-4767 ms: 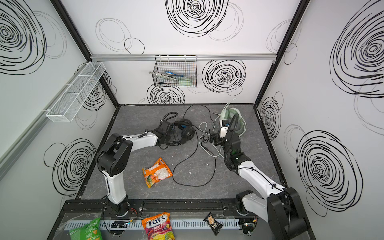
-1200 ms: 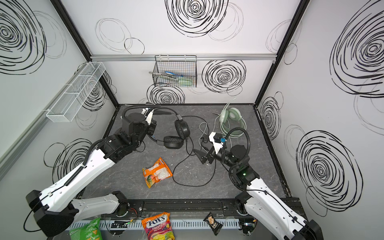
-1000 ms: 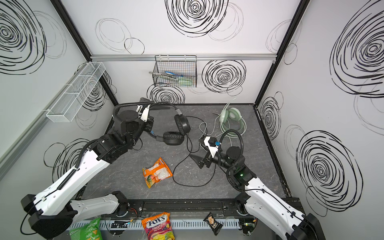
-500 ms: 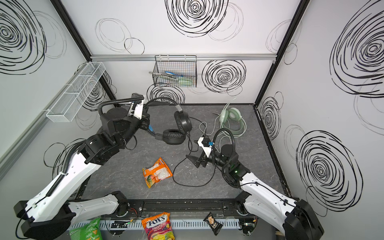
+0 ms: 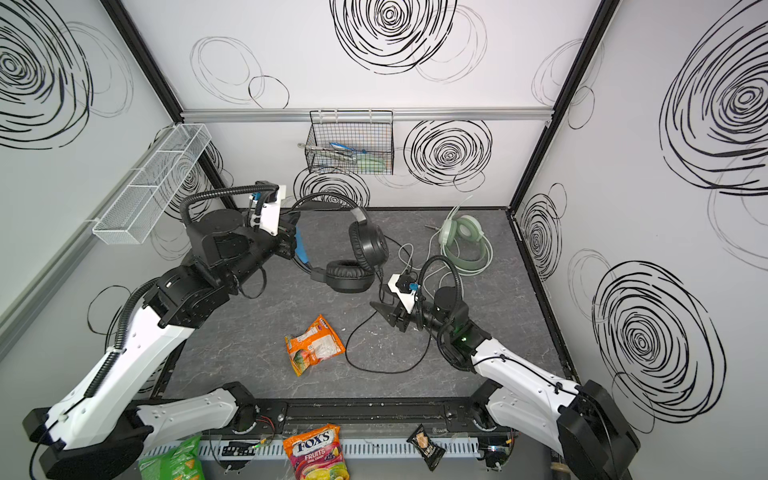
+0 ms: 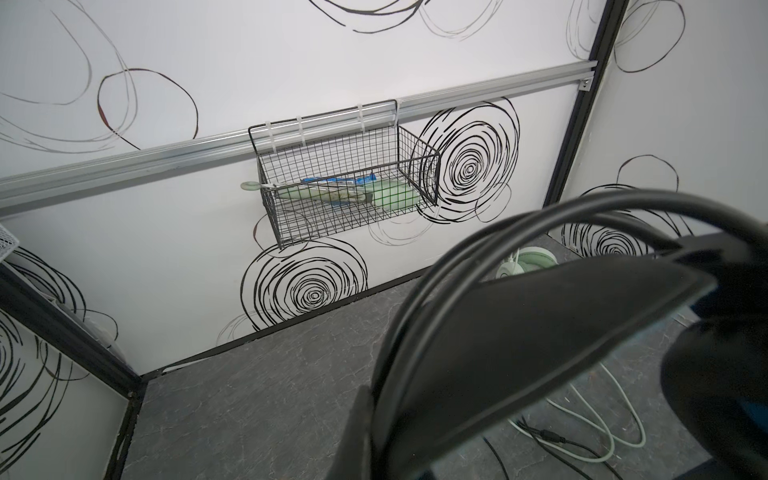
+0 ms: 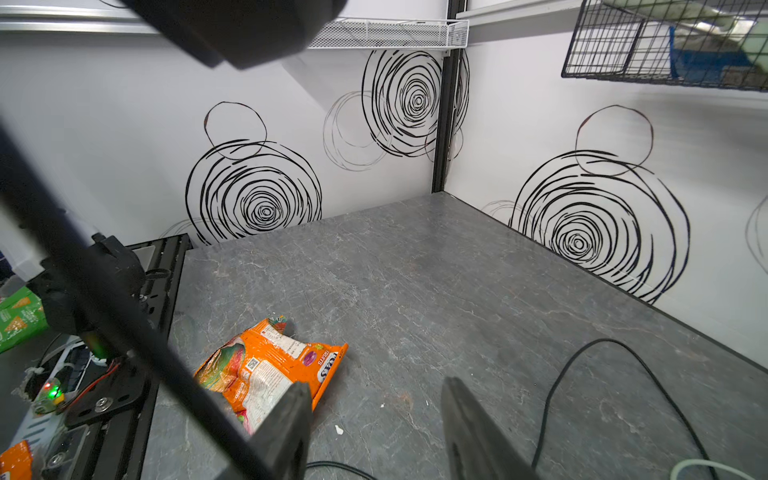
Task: Wrap the headphones
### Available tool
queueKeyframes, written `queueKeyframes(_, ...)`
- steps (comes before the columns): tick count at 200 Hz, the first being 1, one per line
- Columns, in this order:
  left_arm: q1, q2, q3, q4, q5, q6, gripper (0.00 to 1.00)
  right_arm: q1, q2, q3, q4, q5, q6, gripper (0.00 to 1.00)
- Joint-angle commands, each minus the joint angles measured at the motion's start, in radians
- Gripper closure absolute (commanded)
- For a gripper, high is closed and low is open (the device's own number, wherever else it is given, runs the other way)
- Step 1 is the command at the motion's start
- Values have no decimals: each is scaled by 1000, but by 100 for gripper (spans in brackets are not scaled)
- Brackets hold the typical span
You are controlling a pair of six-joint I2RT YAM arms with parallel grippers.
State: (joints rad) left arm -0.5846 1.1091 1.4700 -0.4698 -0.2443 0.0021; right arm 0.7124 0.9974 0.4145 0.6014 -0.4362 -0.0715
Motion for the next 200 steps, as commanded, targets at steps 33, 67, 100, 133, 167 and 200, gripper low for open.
queueKeyframes(33,101,-11,44,113,113,-97,100,5,-3,-39,58,26,13,59)
queueKeyframes(67,144,-12,41,126,171,-122,100,6,27,-28,58,19,13,63)
queueKeyframes(100,159,-8,37,129,199,-135,100,5,59,-27,82,8,18,62)
queueKeyframes(133,161,-14,40,133,235,-155,100,6,101,-19,106,21,15,56)
queueKeyframes(167,164,-24,58,128,277,-178,100,5,144,-5,138,45,15,47)
queueKeyframes(200,163,-33,92,113,304,-193,100,6,159,-8,164,50,19,43)
